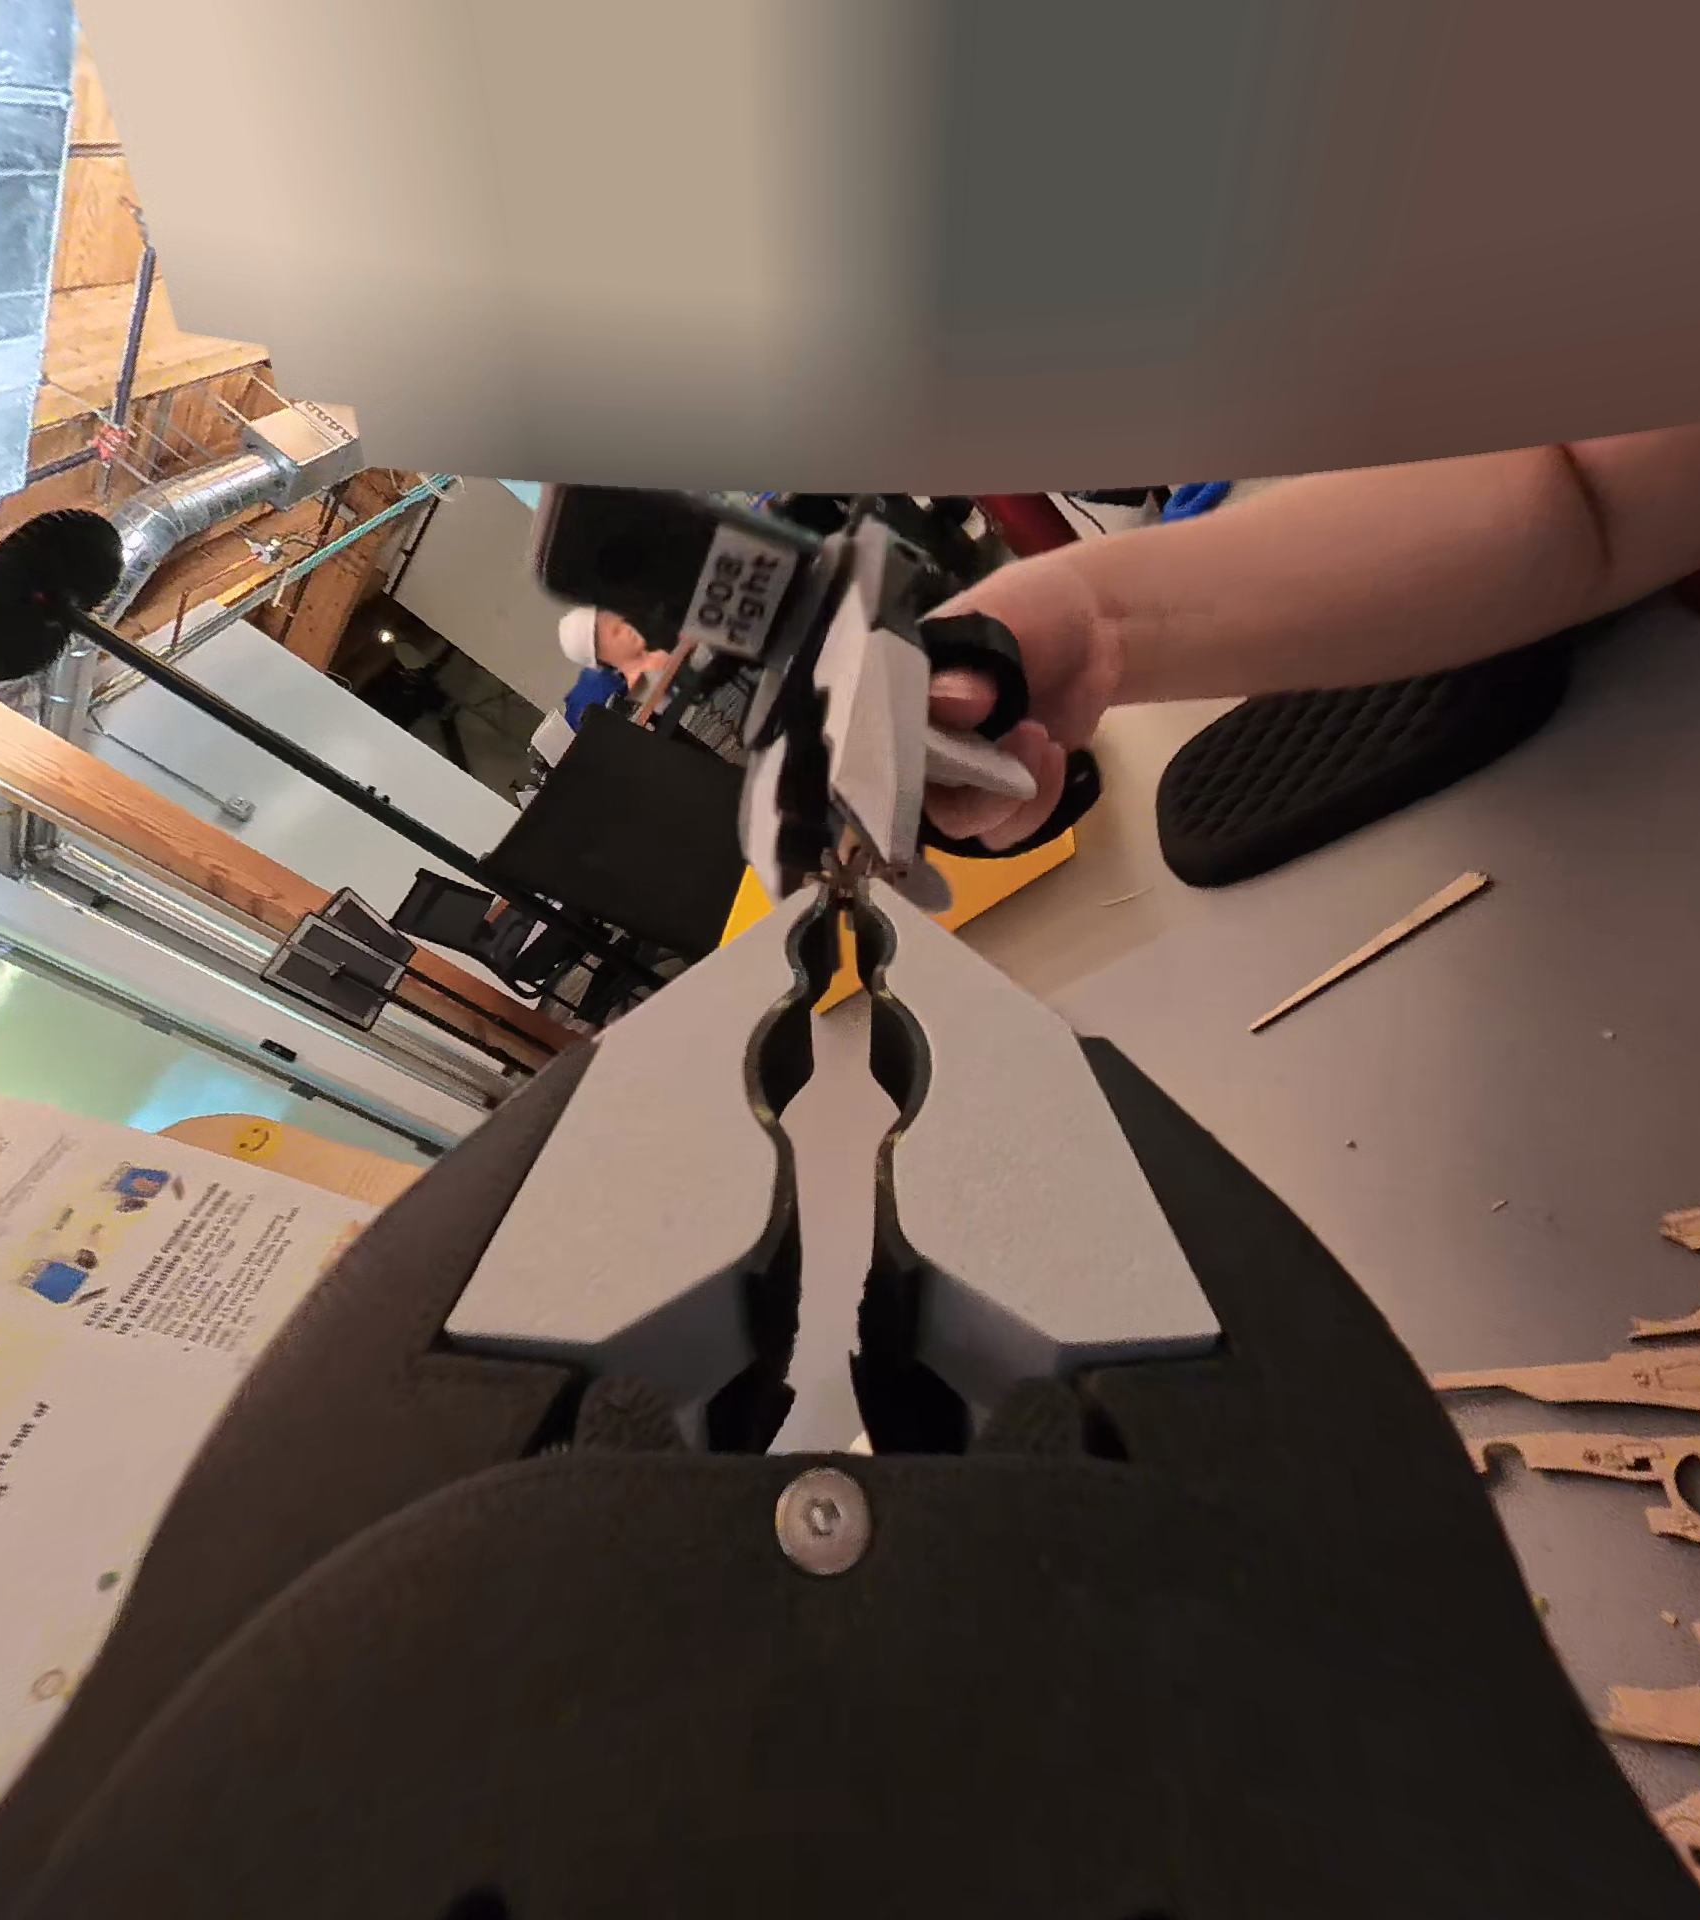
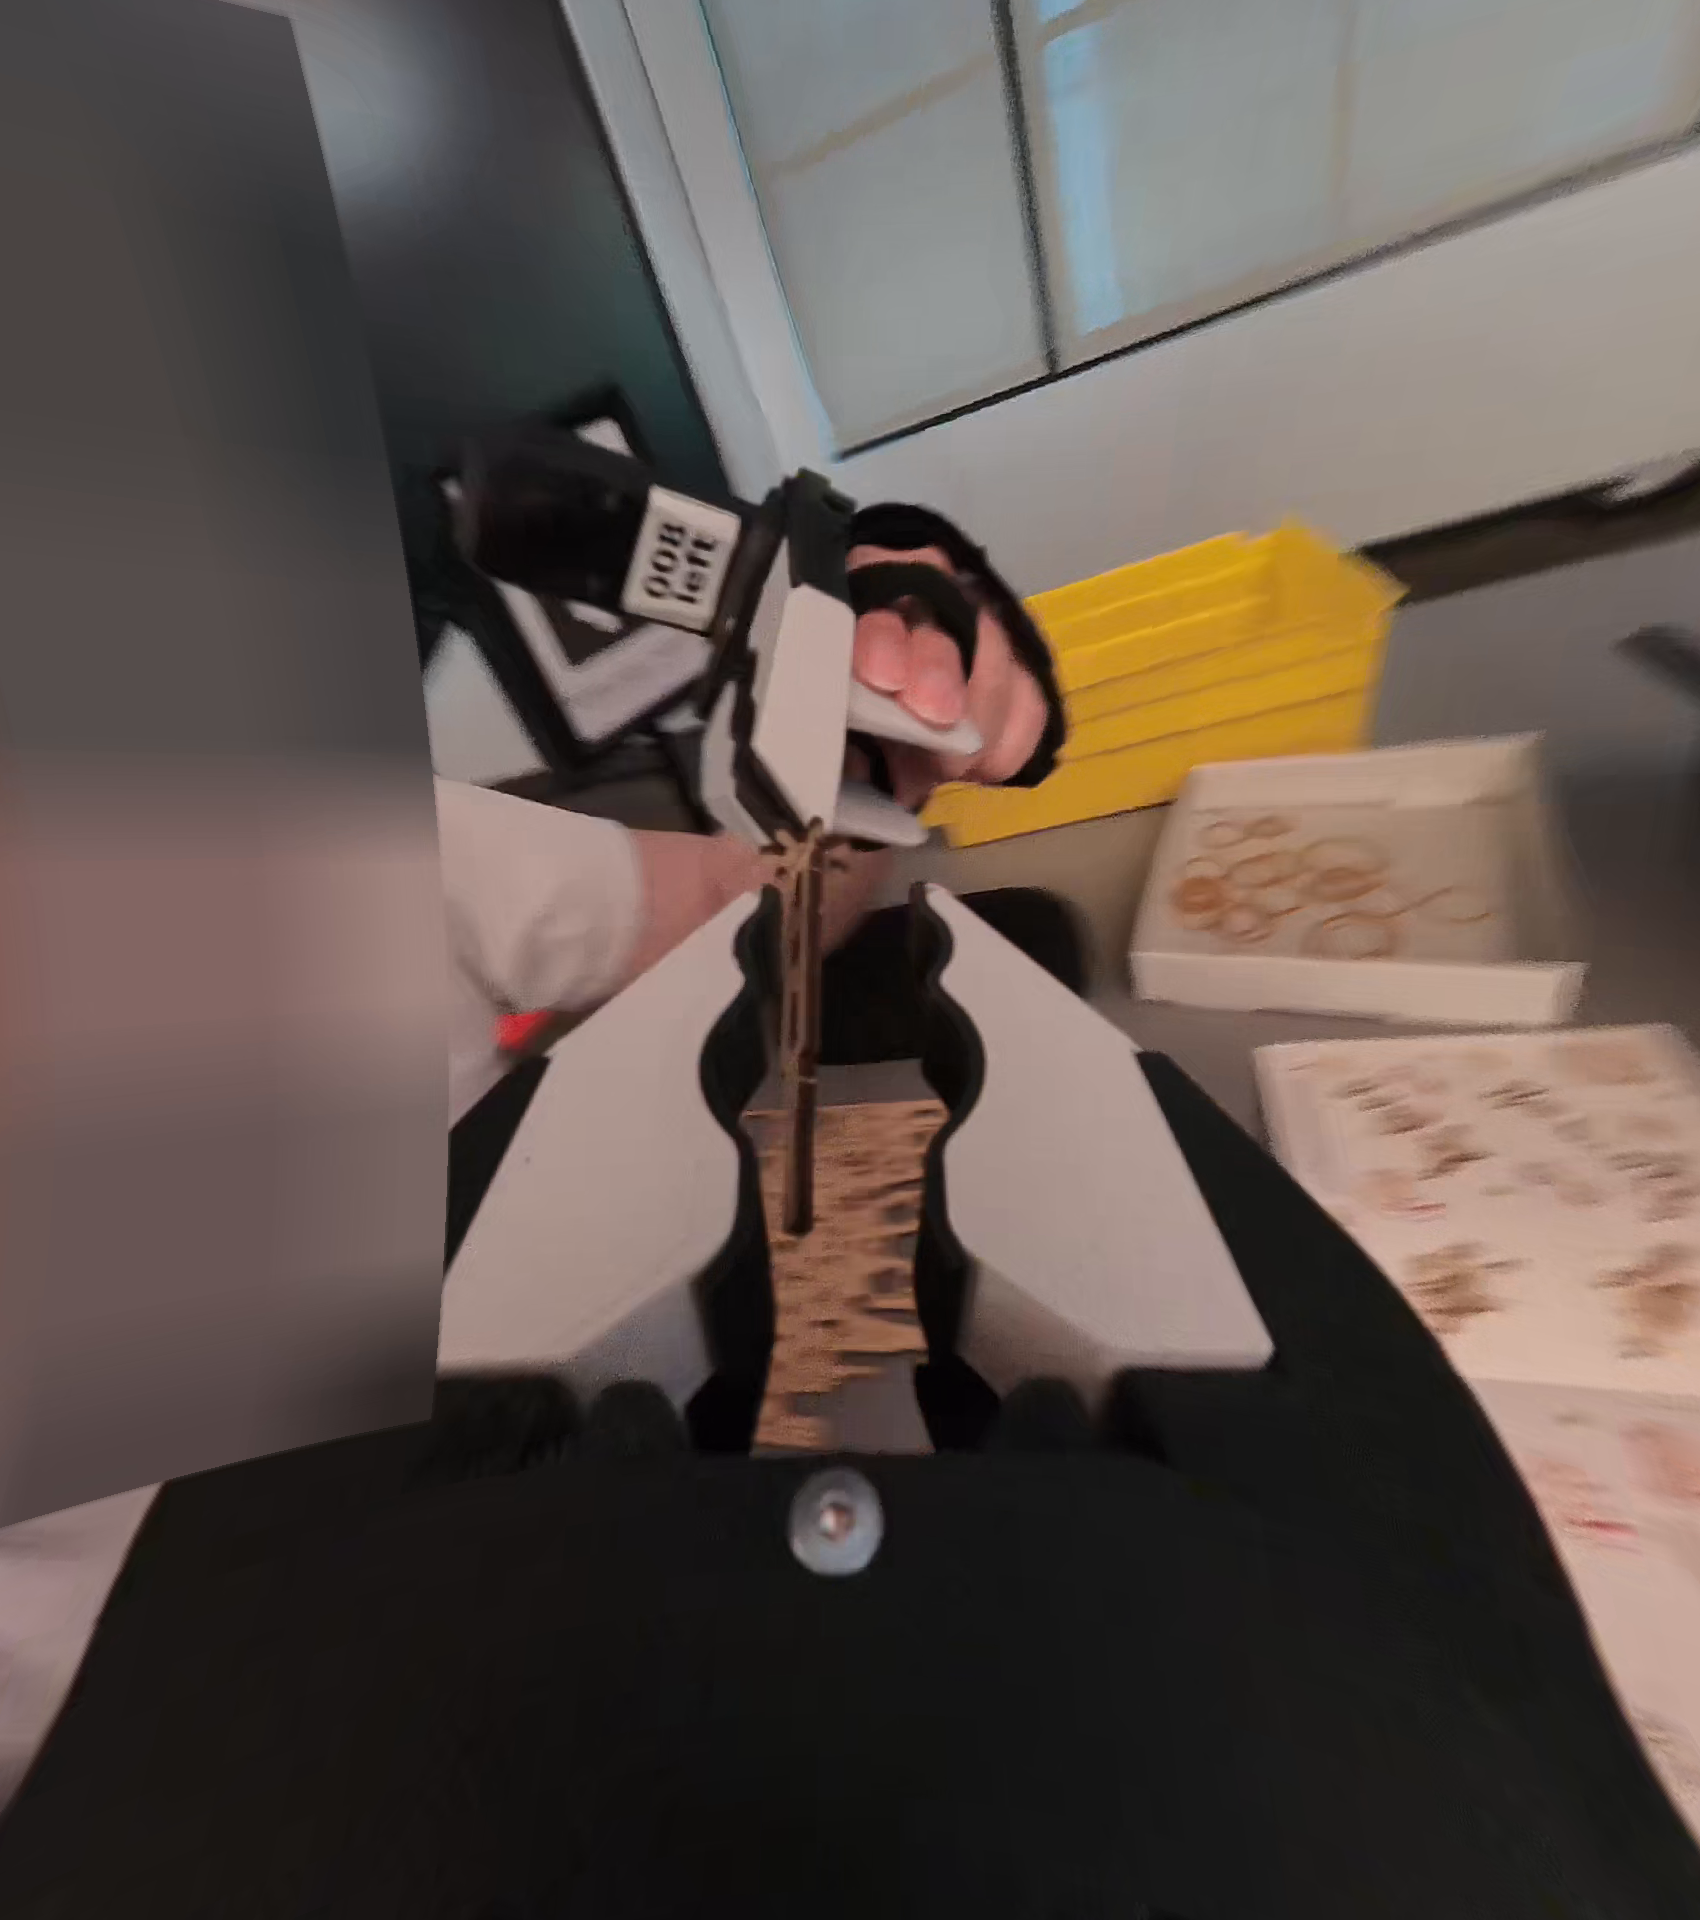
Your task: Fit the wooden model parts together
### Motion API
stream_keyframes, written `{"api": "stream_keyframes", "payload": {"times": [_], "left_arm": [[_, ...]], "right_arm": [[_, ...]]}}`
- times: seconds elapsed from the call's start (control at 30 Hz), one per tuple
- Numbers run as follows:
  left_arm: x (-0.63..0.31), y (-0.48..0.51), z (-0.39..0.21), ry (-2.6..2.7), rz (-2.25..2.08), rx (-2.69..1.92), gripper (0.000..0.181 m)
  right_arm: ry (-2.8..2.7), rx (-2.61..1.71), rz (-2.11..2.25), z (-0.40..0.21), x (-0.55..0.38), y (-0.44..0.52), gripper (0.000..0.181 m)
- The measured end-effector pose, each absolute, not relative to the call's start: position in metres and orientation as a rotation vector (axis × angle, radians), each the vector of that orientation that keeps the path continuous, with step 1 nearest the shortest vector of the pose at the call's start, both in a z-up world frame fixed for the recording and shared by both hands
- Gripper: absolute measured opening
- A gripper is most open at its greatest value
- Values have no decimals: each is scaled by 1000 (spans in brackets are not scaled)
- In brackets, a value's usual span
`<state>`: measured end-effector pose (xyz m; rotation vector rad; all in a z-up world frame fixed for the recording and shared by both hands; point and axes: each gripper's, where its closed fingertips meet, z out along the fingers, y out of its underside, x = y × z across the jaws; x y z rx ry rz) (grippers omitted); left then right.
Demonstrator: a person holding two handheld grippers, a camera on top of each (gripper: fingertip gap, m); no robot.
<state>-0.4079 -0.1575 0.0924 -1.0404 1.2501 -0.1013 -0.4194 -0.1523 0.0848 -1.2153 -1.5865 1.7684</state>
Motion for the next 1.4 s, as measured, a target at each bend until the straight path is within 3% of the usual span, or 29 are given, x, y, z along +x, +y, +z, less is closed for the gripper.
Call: {"api": "stream_keyframes", "payload": {"times": [0.17, 0.27, 0.33, 0.43, 0.77, 0.9, 1.4], "left_arm": [[-410, -159, 101, 1189, -198, -1071, 1], [-409, -161, 103, 1179, -240, -1071, 1], [-409, -159, 101, 1183, -218, -1077, 1], [-405, -160, 99, 1190, -234, -1078, 1], [-404, -163, 103, 1178, -274, -1067, 1], [-403, -164, 103, 1183, -276, -1063, 1], [-396, -172, 103, 1201, -265, -1028, 1]], "right_arm": [[-1552, -674, 1249, 112, -406, -162, 15], [-1587, -677, 996, 102, -412, -153, 17], [-1592, -669, 996, 101, -414, -157, 17], [-1549, -624, 1006, 106, -411, -158, 0], [-1598, -593, 998, 101, -409, -162, 13], [-1574, -571, 994, 104, -409, -164, 5], [-1589, -532, 980, 106, -403, -173, 5]]}}
